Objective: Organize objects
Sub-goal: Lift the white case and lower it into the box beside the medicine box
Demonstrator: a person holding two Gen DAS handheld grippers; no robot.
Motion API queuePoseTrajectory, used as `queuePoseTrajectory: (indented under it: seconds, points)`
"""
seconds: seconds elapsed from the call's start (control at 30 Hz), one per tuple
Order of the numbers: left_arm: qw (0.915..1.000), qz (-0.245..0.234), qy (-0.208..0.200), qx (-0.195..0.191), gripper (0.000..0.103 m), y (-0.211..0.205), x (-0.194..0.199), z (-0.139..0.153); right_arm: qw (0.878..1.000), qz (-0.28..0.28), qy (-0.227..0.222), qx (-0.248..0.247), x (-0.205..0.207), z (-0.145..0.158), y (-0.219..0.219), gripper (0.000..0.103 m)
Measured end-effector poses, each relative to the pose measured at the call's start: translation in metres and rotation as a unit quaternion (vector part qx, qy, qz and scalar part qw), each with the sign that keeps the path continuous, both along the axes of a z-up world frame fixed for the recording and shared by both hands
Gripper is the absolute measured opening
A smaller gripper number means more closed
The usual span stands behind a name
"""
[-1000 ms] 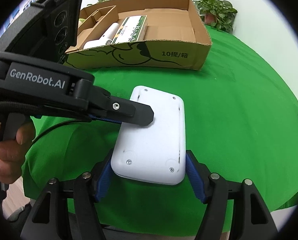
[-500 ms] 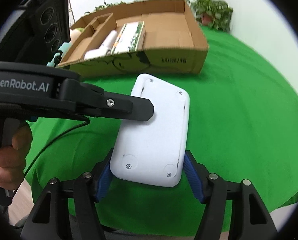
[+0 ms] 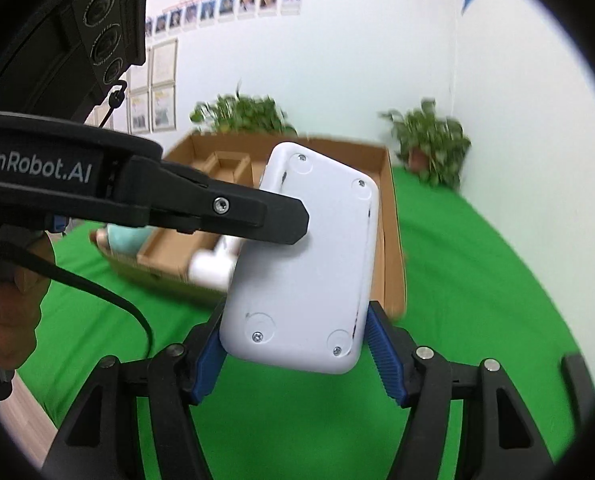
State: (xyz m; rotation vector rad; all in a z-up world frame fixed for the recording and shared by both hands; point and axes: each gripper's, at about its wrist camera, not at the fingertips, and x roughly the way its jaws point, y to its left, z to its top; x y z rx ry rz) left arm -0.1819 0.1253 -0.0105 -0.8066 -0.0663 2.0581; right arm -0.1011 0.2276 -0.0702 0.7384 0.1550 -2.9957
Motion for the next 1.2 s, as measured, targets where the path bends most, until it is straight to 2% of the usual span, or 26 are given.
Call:
queuePoseTrajectory:
  seconds: [0.13,0.23,0.33,0.43,0.53,0.6,0.67,0.77,0.87,1.0,1.2]
  points:
    - [0.9997,0.009,0.023,-0.002,0.017,-0.003,-0.026,0.036,1.0,0.016,0.019,-0.014,-0.015,0.026,-0.002,0.063]
    - [0.9995,0.016,0.026,-0.008,0.017,0.002,-0.05,0.057,0.999,0.023,0.012,-0.031,-0.035,0.039,0.001,0.063]
    - [0.9996,0.027,0.006,-0.009,0.017,0.009,-0.087,0.072,0.998,0.028,-0.006,-0.053,-0.069,0.05,0.01,0.063]
    - [0.9993,0.034,-0.012,-0.012,0.017,0.014,-0.117,0.073,0.997,0.034,-0.028,-0.069,-0.098,0.054,0.019,0.063]
    - [0.9982,0.043,-0.038,-0.02,0.017,0.016,-0.144,0.054,0.994,0.044,-0.058,-0.08,-0.121,0.045,0.023,0.063]
    - [0.9968,0.049,-0.056,-0.029,0.017,0.016,-0.158,0.031,0.991,0.052,-0.081,-0.088,-0.129,0.033,0.024,0.063]
    - [0.9942,0.055,-0.084,-0.04,0.017,0.013,-0.155,-0.001,0.987,0.059,-0.111,-0.098,-0.141,0.015,0.027,0.064]
    - [0.9889,0.062,-0.124,-0.053,0.017,0.016,-0.169,-0.043,0.979,0.067,-0.154,-0.119,-0.155,-0.018,0.031,0.064]
    - [0.9837,0.069,-0.155,-0.06,0.017,0.016,-0.17,-0.078,0.969,0.068,-0.191,-0.138,-0.169,-0.046,0.038,0.064]
    - [0.9776,0.077,-0.187,-0.058,0.017,0.017,-0.18,-0.105,0.962,0.065,-0.225,-0.141,-0.184,-0.069,0.044,0.064]
    - [0.9723,0.089,-0.204,-0.071,0.017,0.02,-0.184,-0.122,0.952,0.064,-0.258,-0.151,-0.195,-0.088,0.048,0.062]
